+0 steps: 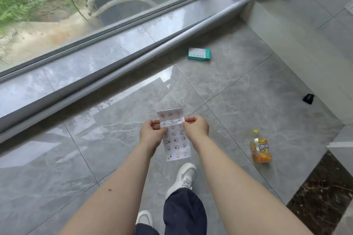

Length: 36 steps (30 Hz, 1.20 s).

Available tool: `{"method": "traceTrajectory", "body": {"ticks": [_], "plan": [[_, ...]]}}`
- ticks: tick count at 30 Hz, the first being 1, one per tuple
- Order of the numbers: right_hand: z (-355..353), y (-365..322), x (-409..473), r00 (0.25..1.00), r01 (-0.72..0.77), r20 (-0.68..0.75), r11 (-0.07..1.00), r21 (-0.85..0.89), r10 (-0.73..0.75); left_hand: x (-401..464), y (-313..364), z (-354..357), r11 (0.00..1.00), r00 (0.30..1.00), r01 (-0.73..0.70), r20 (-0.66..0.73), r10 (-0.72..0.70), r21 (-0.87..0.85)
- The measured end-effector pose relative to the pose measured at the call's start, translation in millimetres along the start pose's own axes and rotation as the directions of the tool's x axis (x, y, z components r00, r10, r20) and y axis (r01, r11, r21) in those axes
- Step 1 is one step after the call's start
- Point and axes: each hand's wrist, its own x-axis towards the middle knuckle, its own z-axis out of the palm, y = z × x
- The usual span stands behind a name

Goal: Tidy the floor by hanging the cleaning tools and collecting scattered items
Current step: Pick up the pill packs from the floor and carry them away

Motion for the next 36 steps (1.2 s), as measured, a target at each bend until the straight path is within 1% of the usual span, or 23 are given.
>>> {"method": "traceTrajectory", "body": {"ticks": [4,8,10,13,16,18,22,26,30,33,36], "plan": [[11,-20,40,0.999,-0.027,0.029,1.0,-0.008,0.028,34,14,8,1.0,1.0,0.007,-0.014,-0.007,0.008],[16,-34,87,0.999,-0.046,0.022,0.999,-0.028,0.046,75,25,27,1.0,1.0,0.023,-0.002,-0.023,-0.004],[20,-34,108,0.995,-0.081,0.05,0.996,-0.023,0.082,93,27,34,1.0,1.0,0.031,-0.007,-0.031,0.006],[31,-28,139,0.982,-0.13,0.134,0.991,-0.038,0.134,126,25,46,0.999,0.999,0.034,-0.004,-0.034,0.022],[46,-16,168,0.976,-0.171,0.135,0.985,-0.023,0.173,162,14,54,0.996,0.999,0.039,-0.022,-0.037,0.075],[60,-3,188,0.973,-0.205,0.101,0.979,-0.011,0.205,189,-2,56,0.986,0.998,0.048,-0.058,-0.039,0.158],[93,28,227,0.971,-0.234,0.061,0.972,0.01,0.233,243,-37,59,0.973,0.994,0.075,-0.091,-0.056,0.219],[133,64,271,0.96,-0.276,0.061,0.96,0.048,0.273,297,-76,67,0.934,0.998,0.053,-0.05,-0.038,0.353],[165,105,308,0.949,-0.314,0.036,0.946,0.078,0.312,340,-121,67,0.855,1.0,0.022,-0.029,-0.008,0.518],[183,131,330,0.937,-0.349,0.014,0.931,0.103,0.349,364,-145,66,0.822,0.999,0.024,-0.053,0.007,0.569],[198,152,346,0.924,-0.38,0.001,0.917,0.126,0.383,382,-163,68,0.814,0.998,0.018,-0.056,0.018,0.58]]}}
